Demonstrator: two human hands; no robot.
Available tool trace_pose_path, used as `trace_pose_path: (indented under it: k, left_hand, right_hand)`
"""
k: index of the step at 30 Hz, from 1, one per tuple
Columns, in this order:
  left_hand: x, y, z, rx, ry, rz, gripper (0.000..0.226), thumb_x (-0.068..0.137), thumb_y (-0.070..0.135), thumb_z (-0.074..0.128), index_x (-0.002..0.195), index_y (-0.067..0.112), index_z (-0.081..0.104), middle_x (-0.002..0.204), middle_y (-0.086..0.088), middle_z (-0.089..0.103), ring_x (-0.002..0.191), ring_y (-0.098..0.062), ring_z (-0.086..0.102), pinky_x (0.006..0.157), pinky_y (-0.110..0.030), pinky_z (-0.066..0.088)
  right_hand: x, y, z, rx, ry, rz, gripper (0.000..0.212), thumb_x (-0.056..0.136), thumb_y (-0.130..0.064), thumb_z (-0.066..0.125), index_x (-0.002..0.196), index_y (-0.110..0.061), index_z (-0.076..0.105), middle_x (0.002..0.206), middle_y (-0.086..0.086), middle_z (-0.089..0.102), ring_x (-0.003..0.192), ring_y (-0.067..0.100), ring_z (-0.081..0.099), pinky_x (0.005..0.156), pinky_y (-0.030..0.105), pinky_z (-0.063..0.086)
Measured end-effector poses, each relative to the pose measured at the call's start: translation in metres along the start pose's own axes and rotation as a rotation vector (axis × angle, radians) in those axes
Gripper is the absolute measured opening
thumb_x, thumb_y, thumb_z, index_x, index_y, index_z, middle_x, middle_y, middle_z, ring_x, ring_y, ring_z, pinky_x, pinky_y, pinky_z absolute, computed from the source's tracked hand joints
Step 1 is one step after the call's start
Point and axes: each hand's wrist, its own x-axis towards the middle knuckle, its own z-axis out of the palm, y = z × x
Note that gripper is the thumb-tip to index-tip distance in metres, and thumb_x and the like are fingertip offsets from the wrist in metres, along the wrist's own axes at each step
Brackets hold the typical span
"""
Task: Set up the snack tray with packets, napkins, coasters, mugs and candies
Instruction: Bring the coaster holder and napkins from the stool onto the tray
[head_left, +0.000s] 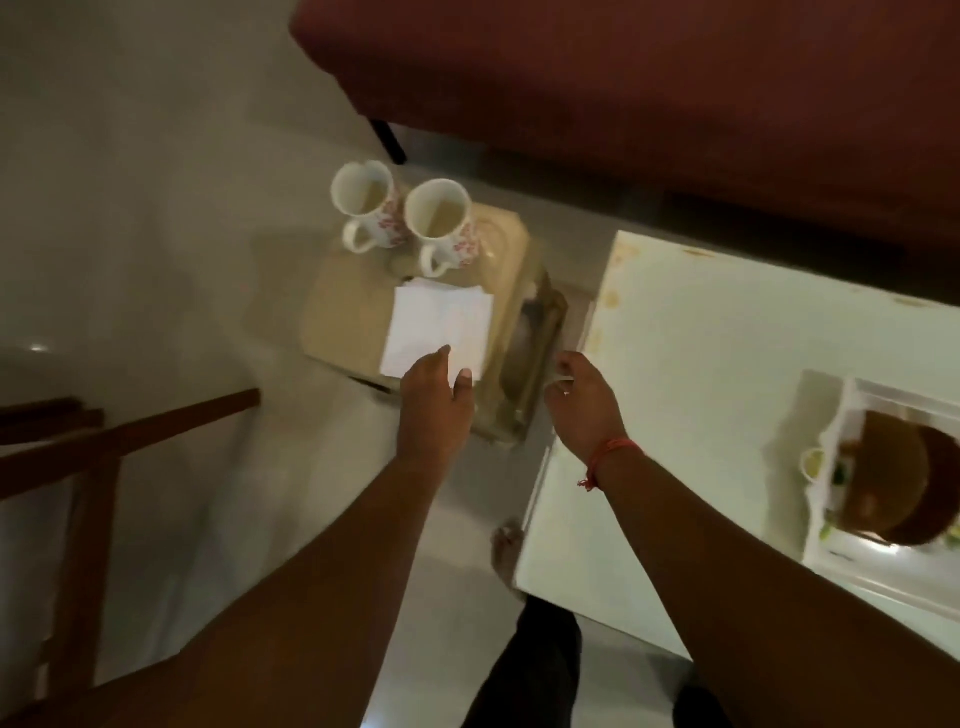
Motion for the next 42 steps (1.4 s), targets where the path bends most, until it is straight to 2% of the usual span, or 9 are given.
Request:
trace_pose_path:
  k: [4, 8, 15, 22, 24, 29, 33, 38, 42]
  left_hand:
    - [0.037, -0.057, -0.027, 0.113, -0.08, -0.049, 0.056, 0.1, 0.031, 0.047, 0.151, 0.013, 0.033, 0.156, -0.019, 0.033, 0.144, -0.035, 0.027, 0.119, -0.044, 0.022]
    - [0.054, -0.077, -0.033, 0.275, -0.123, 0.024, 0.056, 0.097, 0.038, 0.047, 0.149, 0.017, 0.037, 0.153, -0.02, 0.034, 0.139, -0.038, 0.031, 0.115, -0.047, 0.026]
    - [0.037, -0.069, -0.026, 0.254, -0.068, 0.11, 0.052, 0.092, 0.039, 0.057, 0.139, 0.016, 0.053, 0.143, -0.014, 0.045, 0.127, -0.035, 0.039, 0.103, -0.045, 0.039]
    - [0.01, -0.051, -0.005, 0.036, -0.051, 0.019, 0.045, 0.092, 0.026, 0.06, 0.132, 0.005, 0.057, 0.14, -0.014, 0.045, 0.127, -0.032, 0.039, 0.103, -0.036, 0.037]
    - [0.005, -0.048, 0.002, -0.067, -0.04, 0.012, 0.039, 0.092, 0.021, 0.06, 0.127, 0.003, 0.06, 0.135, -0.014, 0.048, 0.123, -0.03, 0.045, 0.099, -0.034, 0.041]
    - [-0.025, -0.022, 0.017, -0.812, 0.003, -0.507, 0.019, 0.092, 0.019, 0.059, 0.111, 0.013, 0.057, 0.119, -0.01, 0.058, 0.105, -0.023, 0.06, 0.087, -0.038, 0.054]
    - [-0.075, 0.007, 0.037, -1.291, -0.295, -0.792, 0.039, 0.095, 0.038, 0.059, 0.126, 0.015, 0.058, 0.121, -0.014, 0.068, 0.112, -0.033, 0.063, 0.095, -0.048, 0.052]
    - [-0.144, 0.049, 0.083, -1.225, -0.526, -0.83, 0.03, 0.097, 0.022, 0.056, 0.123, 0.008, 0.063, 0.122, -0.017, 0.068, 0.107, -0.034, 0.066, 0.093, -0.05, 0.052]
    - [-0.188, 0.086, 0.124, -0.948, -0.521, -0.808, 0.019, 0.097, 0.015, 0.058, 0.112, 0.012, 0.067, 0.114, -0.012, 0.071, 0.099, -0.031, 0.067, 0.09, -0.05, 0.054]
  right_hand:
    - [0.033, -0.032, 0.054, 0.048, -0.011, 0.103, 0.033, 0.095, -0.023, 0.056, 0.123, -0.006, 0.054, 0.122, 0.015, 0.062, 0.103, 0.029, 0.059, 0.09, 0.036, 0.048]
    - [0.062, -0.043, 0.089, 0.192, 0.026, 0.255, 0.049, 0.092, -0.043, 0.062, 0.125, -0.008, 0.056, 0.12, 0.009, 0.063, 0.104, 0.028, 0.061, 0.081, 0.032, 0.052]
    - [0.074, -0.029, 0.089, 0.161, 0.093, 0.293, 0.013, 0.091, -0.024, 0.067, 0.091, -0.012, 0.063, 0.095, 0.01, 0.069, 0.089, 0.033, 0.068, 0.082, 0.048, 0.06]
    - [0.054, -0.013, 0.078, 0.214, -0.021, 0.267, 0.038, 0.094, -0.044, 0.059, 0.109, -0.009, 0.064, 0.106, 0.008, 0.069, 0.092, 0.029, 0.067, 0.086, 0.043, 0.059]
    - [0.055, -0.015, 0.079, 0.27, -0.051, 0.266, 0.03, 0.094, -0.032, 0.063, 0.118, -0.013, 0.061, 0.114, 0.007, 0.067, 0.097, 0.027, 0.066, 0.083, 0.043, 0.061]
    - [0.023, -0.001, 0.049, 0.715, -0.151, 0.337, 0.017, 0.094, -0.007, 0.06, 0.111, -0.008, 0.06, 0.114, 0.015, 0.066, 0.093, 0.028, 0.065, 0.064, 0.035, 0.061]
    - [-0.041, 0.043, -0.001, 0.929, -0.277, 0.393, 0.018, 0.094, -0.005, 0.058, 0.112, -0.007, 0.062, 0.11, 0.013, 0.069, 0.095, 0.025, 0.065, 0.071, 0.035, 0.057]
    - [-0.123, 0.122, -0.07, 0.871, -0.198, 0.49, 0.026, 0.094, -0.009, 0.059, 0.12, -0.004, 0.061, 0.115, 0.014, 0.069, 0.097, 0.024, 0.067, 0.071, 0.032, 0.058]
    - [-0.162, 0.169, -0.111, 0.457, 0.076, 0.48, 0.021, 0.093, -0.013, 0.061, 0.113, -0.007, 0.062, 0.117, 0.014, 0.067, 0.101, 0.028, 0.065, 0.08, 0.037, 0.058]
